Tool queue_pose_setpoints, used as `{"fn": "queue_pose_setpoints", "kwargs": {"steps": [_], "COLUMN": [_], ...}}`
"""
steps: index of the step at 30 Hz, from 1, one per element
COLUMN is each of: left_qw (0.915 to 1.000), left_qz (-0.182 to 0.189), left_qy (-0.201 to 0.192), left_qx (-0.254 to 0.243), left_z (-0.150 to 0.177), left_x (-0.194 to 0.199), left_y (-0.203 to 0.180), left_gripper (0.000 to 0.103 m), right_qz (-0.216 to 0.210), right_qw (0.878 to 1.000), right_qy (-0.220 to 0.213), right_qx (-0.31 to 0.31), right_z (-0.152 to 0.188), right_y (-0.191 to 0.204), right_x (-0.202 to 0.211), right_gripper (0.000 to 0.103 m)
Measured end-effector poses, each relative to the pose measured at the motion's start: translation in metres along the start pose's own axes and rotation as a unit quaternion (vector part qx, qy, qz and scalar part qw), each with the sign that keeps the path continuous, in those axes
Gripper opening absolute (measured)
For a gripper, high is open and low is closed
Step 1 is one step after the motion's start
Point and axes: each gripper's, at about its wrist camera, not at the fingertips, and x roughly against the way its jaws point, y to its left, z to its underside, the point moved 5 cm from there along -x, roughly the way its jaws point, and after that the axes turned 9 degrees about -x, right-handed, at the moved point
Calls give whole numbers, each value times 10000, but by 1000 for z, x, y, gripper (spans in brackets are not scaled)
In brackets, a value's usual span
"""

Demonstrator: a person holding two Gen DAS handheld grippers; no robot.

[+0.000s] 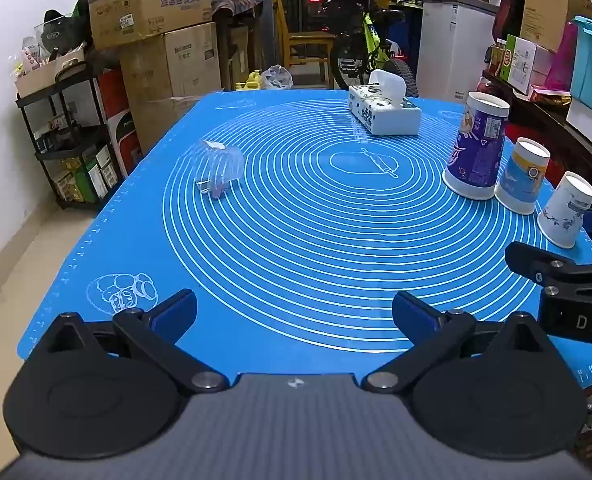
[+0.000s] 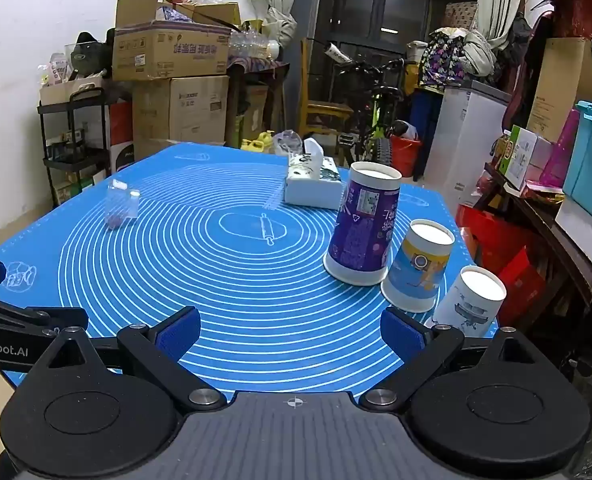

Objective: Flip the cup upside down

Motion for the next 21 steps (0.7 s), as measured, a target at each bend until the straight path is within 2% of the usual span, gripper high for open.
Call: {"fn": "queue_pose_setpoints", "kwargs": {"steps": [21], "left_qw": [10000], "left_qz": [2], "left_qy": [10], "left_qx": [48], "left_z": [3], "left_x": [0], "left_y": [4], "left_gripper": [102], "right_qz": [-21], "right_qw": [10000], "right_qy": [47], "right_qx": [1], "right_z": [1], "right_y": [-1], "right_x": [0], "right_gripper": [97]}}
